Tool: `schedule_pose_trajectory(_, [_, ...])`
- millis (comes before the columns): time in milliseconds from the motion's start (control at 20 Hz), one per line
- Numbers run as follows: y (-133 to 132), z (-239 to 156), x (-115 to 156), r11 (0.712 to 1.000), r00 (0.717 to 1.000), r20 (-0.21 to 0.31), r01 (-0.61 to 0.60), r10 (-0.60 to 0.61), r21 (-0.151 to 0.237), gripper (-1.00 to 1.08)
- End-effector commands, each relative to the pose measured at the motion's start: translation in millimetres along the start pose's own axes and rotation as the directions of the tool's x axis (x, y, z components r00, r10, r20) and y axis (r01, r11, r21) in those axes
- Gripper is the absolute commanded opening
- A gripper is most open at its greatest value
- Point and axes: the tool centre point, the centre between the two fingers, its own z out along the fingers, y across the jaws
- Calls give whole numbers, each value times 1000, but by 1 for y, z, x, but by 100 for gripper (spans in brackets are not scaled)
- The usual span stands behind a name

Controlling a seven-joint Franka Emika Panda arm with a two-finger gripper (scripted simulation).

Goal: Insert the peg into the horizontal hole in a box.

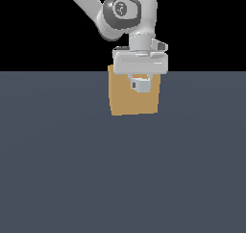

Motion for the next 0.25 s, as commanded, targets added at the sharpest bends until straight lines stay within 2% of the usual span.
schedule_pose_trajectory(0, [2, -3, 9, 1000, 1000, -1, -1, 1, -5, -100])
schedule_pose_trajectory(200, [3, -3, 10, 1000, 1000, -1, -1, 1, -5, -100])
